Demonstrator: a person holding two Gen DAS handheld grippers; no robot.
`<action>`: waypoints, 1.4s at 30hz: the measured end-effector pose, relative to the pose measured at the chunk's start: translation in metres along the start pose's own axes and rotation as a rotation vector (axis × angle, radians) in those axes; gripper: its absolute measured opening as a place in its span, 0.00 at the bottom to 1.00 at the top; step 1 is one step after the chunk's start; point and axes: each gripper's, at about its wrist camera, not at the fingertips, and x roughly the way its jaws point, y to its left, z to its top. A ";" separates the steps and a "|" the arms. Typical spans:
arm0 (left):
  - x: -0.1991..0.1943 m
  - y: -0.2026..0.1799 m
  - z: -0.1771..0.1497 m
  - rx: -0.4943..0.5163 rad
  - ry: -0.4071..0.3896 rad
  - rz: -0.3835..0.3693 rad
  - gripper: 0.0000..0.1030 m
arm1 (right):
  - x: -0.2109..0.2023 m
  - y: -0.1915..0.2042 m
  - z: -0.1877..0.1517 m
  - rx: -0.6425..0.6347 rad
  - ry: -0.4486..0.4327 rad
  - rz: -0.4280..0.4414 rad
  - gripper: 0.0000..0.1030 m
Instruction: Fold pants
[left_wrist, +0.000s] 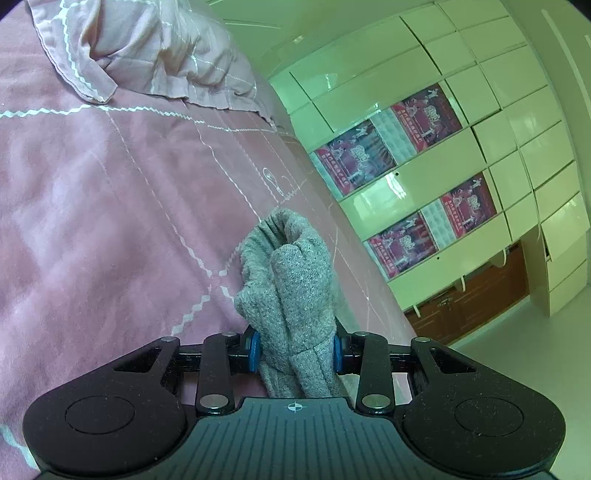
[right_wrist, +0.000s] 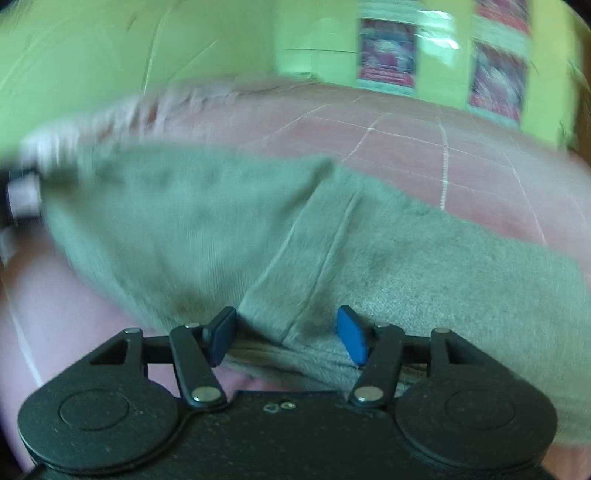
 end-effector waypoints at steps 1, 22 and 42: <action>-0.001 -0.002 0.002 0.022 0.004 0.003 0.35 | -0.001 0.009 -0.003 -0.054 -0.017 -0.033 0.50; 0.013 -0.295 -0.065 0.654 0.029 -0.217 0.35 | -0.149 -0.191 -0.096 0.843 -0.418 -0.193 0.73; 0.049 -0.292 -0.166 0.715 0.176 -0.041 0.98 | -0.113 -0.259 -0.143 1.192 -0.391 0.235 0.65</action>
